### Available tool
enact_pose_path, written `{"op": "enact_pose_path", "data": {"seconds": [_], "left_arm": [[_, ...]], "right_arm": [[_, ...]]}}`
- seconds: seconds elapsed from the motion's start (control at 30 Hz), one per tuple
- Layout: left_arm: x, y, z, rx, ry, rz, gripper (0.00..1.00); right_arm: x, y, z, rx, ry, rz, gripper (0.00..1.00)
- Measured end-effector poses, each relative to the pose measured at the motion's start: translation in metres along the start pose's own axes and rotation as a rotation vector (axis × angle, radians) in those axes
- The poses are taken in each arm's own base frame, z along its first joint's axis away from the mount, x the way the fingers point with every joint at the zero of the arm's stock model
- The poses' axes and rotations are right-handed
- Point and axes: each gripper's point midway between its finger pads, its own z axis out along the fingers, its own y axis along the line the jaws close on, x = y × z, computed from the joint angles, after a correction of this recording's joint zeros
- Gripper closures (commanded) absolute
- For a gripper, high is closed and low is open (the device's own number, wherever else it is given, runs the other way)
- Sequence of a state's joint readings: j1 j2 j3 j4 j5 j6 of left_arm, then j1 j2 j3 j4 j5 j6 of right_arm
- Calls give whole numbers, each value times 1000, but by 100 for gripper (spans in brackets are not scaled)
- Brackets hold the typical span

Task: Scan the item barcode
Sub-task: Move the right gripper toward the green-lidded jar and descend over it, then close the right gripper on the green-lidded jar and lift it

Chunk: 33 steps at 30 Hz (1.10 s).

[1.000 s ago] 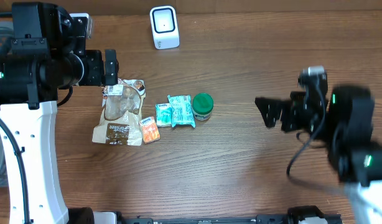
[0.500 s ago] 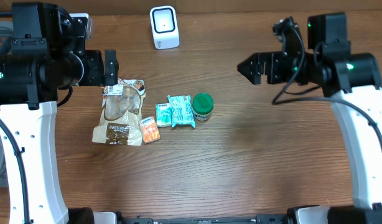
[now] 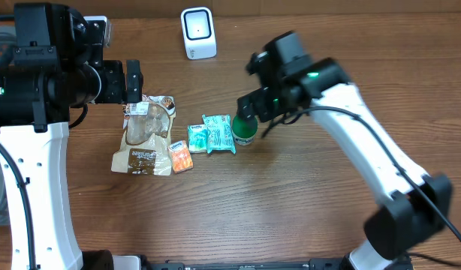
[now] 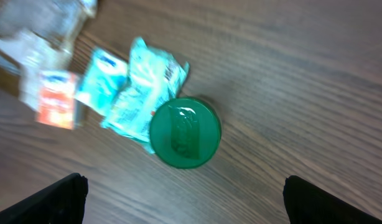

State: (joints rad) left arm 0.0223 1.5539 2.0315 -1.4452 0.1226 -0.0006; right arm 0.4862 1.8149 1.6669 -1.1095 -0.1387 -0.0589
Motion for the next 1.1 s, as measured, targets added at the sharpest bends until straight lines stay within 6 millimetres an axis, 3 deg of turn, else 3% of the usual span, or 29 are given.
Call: {"op": "enact_pose_path", "data": {"seconds": [0.1,0.37,0.67,1.1], "left_arm": [[0,0,0,0,0,0,0],[0,0,0,0,0,0,0],[0,0,0,0,0,0,0],[0,0,0,0,0,0,0]], "right_arm": [[2,-1,20,34,36,-15,1],[-1,1,35,64,42,-36,1],[1,10,76,60,87,-32,5],[16,5,97,73,157,74,17]]}}
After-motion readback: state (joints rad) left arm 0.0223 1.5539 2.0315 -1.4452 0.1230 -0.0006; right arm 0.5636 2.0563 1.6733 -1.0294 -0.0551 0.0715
